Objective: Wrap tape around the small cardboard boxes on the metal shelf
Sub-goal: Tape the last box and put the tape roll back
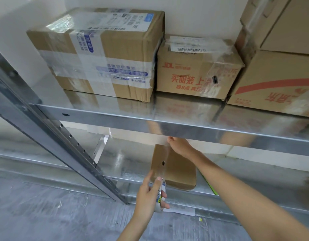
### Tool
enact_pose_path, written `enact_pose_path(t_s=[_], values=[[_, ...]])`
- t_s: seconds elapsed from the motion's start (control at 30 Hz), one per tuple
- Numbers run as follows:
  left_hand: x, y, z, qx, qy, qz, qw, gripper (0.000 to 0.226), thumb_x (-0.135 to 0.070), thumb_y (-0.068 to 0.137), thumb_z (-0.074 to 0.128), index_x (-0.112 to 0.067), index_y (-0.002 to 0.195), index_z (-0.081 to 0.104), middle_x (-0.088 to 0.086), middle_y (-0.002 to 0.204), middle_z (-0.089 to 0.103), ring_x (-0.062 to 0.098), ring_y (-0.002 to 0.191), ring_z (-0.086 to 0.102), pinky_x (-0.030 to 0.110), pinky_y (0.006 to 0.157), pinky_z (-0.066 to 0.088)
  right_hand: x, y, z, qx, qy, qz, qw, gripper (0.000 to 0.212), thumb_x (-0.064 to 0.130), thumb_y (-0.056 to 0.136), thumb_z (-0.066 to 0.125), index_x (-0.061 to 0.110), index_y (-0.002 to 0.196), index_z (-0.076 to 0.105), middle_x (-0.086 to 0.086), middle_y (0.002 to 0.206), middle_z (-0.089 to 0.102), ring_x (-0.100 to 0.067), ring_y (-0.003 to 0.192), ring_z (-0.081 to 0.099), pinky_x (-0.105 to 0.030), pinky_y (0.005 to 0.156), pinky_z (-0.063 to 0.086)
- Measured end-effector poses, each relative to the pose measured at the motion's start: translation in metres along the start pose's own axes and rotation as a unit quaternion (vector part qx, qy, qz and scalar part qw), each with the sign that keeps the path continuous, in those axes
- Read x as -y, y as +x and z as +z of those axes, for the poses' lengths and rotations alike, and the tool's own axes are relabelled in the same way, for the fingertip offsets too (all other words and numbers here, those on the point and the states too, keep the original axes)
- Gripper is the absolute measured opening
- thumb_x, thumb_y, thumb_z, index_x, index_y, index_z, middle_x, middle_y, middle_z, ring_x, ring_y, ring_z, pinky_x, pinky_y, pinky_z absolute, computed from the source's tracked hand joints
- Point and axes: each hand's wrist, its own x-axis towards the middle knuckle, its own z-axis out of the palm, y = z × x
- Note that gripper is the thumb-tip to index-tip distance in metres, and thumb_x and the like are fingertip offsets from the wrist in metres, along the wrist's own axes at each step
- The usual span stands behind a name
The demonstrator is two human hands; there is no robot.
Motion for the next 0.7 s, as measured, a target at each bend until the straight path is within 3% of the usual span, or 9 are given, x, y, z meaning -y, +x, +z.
enact_pose_path(t_s=[0.13, 0.37, 0.5, 0.57, 0.63, 0.7], values=[[-0.004, 0.002, 0.003, -0.005, 0.024, 0.000, 1.000, 0.039, -0.036, 0.099, 0.053, -0.029, 0.137, 0.050, 0.013, 0.065, 0.069, 0.027, 0.045, 0.063, 0.025, 0.050, 0.049, 0.000, 0.006, 0.000, 0.035, -0.012, 0.032, 0.999, 0.035, 0.019, 0.093, 0.038, -0.005, 0.100, 0.062, -0.019, 0.105, 0.065, -0.031, 0.099, 0.061, -0.041, 0.091, 0.047], [-0.014, 0.011, 0.006, 0.020, 0.093, 0.005, 0.995, 0.019, -0.035, 0.103, 0.044, -0.025, 0.110, 0.057, 0.019, 0.062, 0.070, 0.023, 0.045, 0.064, 0.020, 0.047, 0.048, -0.005, 0.017, 0.000, 0.089, -0.046, 0.085, 0.991, 0.038, 0.030, 0.091, 0.037, 0.007, 0.106, 0.064, -0.009, 0.113, 0.062, -0.026, 0.106, 0.057, -0.045, 0.103, 0.042], [-0.012, 0.014, 0.007, 0.022, 0.112, -0.001, 0.993, 0.021, -0.036, 0.103, 0.043, -0.022, 0.110, 0.057, 0.017, 0.062, 0.070, 0.023, 0.046, 0.066, 0.021, 0.050, 0.049, -0.006, 0.022, 0.005, 0.068, -0.045, 0.073, 0.994, 0.026, 0.026, 0.093, 0.038, 0.018, 0.072, 0.052, -0.005, 0.090, 0.059, -0.021, 0.086, 0.054, -0.041, 0.092, 0.045], [-0.012, 0.014, 0.008, 0.023, 0.112, -0.005, 0.993, 0.021, -0.036, 0.103, 0.043, -0.022, 0.110, 0.056, 0.018, 0.062, 0.070, 0.023, 0.046, 0.065, 0.022, 0.049, 0.048, -0.007, 0.022, 0.009, 0.047, -0.024, 0.070, 0.996, 0.027, 0.025, 0.091, 0.040, 0.021, 0.065, 0.043, -0.002, 0.079, 0.051, -0.020, 0.077, 0.049, -0.038, 0.082, 0.044], [-0.012, 0.015, 0.008, 0.025, 0.112, -0.006, 0.993, 0.023, -0.037, 0.103, 0.043, -0.020, 0.109, 0.056, 0.020, 0.063, 0.070, 0.024, 0.046, 0.065, 0.023, 0.048, 0.048, -0.011, 0.022, 0.013, 0.019, 0.025, 0.073, 0.997, 0.025, 0.025, 0.093, 0.042, 0.019, 0.068, 0.046, -0.004, 0.076, 0.050, -0.020, 0.077, 0.050, -0.036, 0.077, 0.041], [-0.012, 0.015, 0.007, 0.026, 0.112, -0.007, 0.993, 0.024, -0.037, 0.103, 0.043, -0.019, 0.107, 0.057, 0.021, 0.062, 0.069, 0.024, 0.045, 0.064, 0.024, 0.047, 0.047, -0.014, 0.025, 0.015, 0.027, 0.048, 0.078, 0.995, 0.025, 0.023, 0.097, 0.043, 0.006, 0.095, 0.061, -0.016, 0.100, 0.060, -0.028, 0.100, 0.058, -0.039, 0.088, 0.044]])
